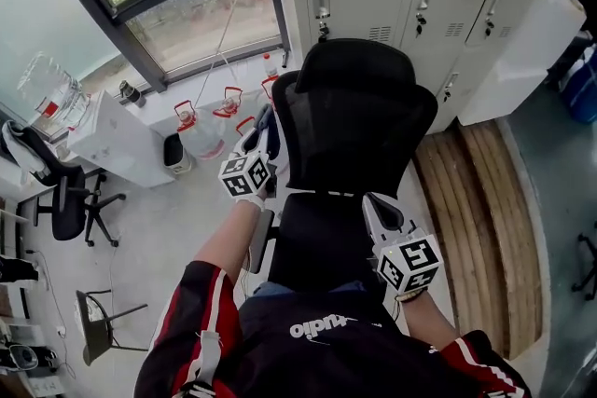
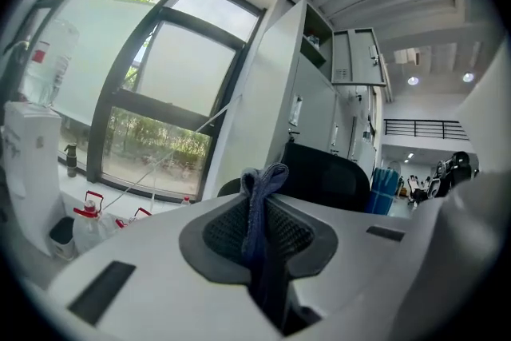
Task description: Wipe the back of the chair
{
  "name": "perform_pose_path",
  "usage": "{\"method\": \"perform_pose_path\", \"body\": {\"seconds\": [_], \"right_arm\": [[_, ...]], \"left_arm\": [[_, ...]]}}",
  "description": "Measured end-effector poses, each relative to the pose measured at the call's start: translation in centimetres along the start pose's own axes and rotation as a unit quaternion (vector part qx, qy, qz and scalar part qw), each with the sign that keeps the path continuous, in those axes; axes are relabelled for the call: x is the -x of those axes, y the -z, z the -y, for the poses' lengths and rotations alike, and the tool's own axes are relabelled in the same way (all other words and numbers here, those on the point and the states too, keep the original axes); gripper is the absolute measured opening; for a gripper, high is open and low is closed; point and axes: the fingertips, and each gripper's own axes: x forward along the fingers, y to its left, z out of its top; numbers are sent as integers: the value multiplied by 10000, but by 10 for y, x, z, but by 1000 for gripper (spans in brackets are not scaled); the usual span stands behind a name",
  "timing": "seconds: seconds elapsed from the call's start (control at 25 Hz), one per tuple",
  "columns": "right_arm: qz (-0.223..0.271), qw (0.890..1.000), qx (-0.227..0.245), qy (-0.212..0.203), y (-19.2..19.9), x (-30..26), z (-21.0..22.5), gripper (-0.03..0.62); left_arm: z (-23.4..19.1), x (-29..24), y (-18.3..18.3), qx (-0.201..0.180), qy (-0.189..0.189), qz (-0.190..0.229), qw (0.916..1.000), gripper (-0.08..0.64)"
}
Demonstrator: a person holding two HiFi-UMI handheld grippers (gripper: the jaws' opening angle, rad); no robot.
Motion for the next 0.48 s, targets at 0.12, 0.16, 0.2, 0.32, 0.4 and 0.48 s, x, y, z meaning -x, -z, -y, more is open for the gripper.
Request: {"method": "perform_pose_path", "body": {"seconds": [0.12, 0.16, 0.2, 0.32, 0.4, 0.48], "right_arm": [[-35, 9999, 12, 97, -2, 0, 5, 15], [-66, 9999, 20, 123, -2, 1, 8, 15], [-102, 9998, 28, 153, -2, 3, 10, 15], [-209, 9994, 29, 269, 2, 5, 18, 15], [-249, 9992, -18, 323, 4, 2, 22, 15], [-269, 9989, -75, 373, 7, -1, 26, 15]], "left_arm": [[-17, -31, 11, -280, -50, -162, 9995, 57], [-22, -41, 15, -353, -60, -205, 9991, 57], [-27, -50, 18, -408, -70, -244, 9988, 57], [-40, -73, 30, -428, -167, -377, 9982, 57], [-49, -85, 35, -416, -260, -465, 9977, 57], [-57, -96, 40, -423, -354, -563, 9969, 57]]}}
